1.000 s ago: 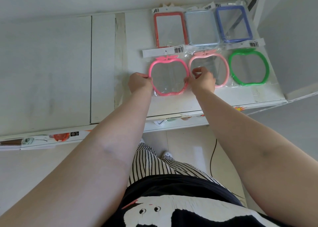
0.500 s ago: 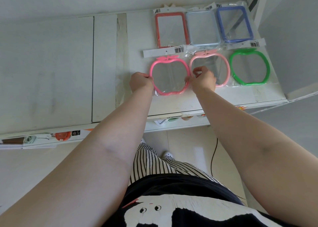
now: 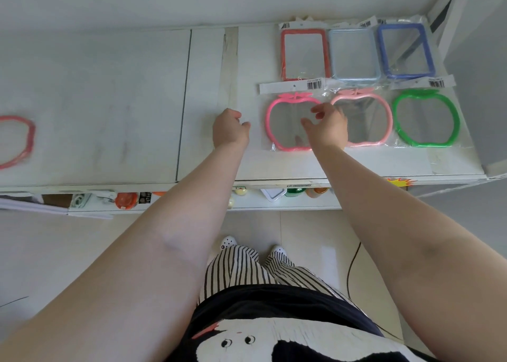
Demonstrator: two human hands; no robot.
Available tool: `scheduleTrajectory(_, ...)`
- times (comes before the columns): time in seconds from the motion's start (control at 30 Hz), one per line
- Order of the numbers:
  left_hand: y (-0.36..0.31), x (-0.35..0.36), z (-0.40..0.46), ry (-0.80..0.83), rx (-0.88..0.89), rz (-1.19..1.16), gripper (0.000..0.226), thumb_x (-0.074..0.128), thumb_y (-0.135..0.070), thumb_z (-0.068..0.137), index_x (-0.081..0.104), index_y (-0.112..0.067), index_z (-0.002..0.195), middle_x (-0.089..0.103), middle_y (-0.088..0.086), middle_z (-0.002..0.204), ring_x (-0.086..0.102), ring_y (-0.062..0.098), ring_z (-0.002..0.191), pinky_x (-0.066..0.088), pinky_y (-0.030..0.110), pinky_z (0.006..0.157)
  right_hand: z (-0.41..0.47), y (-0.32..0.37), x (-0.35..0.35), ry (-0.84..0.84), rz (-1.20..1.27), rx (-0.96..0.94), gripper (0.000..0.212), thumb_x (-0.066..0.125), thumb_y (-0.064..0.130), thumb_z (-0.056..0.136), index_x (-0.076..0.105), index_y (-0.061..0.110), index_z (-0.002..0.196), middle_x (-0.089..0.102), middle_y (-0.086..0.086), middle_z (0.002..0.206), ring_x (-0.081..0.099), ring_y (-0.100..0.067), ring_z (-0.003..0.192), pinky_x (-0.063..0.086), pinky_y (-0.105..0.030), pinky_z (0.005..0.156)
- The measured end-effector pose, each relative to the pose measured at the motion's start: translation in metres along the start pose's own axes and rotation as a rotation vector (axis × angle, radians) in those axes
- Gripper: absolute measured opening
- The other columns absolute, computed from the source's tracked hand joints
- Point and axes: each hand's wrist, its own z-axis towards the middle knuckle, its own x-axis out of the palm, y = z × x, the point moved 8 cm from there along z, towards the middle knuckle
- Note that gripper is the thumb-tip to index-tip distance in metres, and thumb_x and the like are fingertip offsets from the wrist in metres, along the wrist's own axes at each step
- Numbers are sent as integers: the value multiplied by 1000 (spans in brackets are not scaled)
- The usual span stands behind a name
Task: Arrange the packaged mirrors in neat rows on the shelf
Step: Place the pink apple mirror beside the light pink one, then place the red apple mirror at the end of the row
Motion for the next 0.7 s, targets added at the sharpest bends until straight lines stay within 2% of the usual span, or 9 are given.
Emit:
scheduleTrajectory(0.13,17,-36,1,-28,14,52,35,62,-16,87,61,-12,122,64,6,124,60,22,116,45,27,97,-21,43,33,141,11,-110,30,68,26,83,64,18,111,66,-1,112,61,-19,105,49,-32,85)
scheduleTrajectory(0.43,106,-152,-10,-78,36,149,39,58,-12,87,57,-14,126,60,4,129,57,20,118,43,24,92,-111,141,119,355,-83,-402,35,68,29,83,62,22,116,65,2,114,60,-17,104,51,-33,85)
scheduleTrajectory(0.57,164,-220,-26,-92,82,239,42,57,-13,86,56,-18,128,58,2,130,55,21,119,47,31,94,-174,190,170,459,-222,-570,36,66,28,85,61,23,120,62,2,118,56,-18,113,48,-33,88)
scheduleTrajectory(0.7,230,-288,-37,-135,62,286,42,56,-12,85,56,-21,126,58,1,130,56,22,118,49,35,94,-233,230,219,500,-261,-653,38,68,30,83,61,25,120,62,3,119,56,-18,112,49,-34,88)
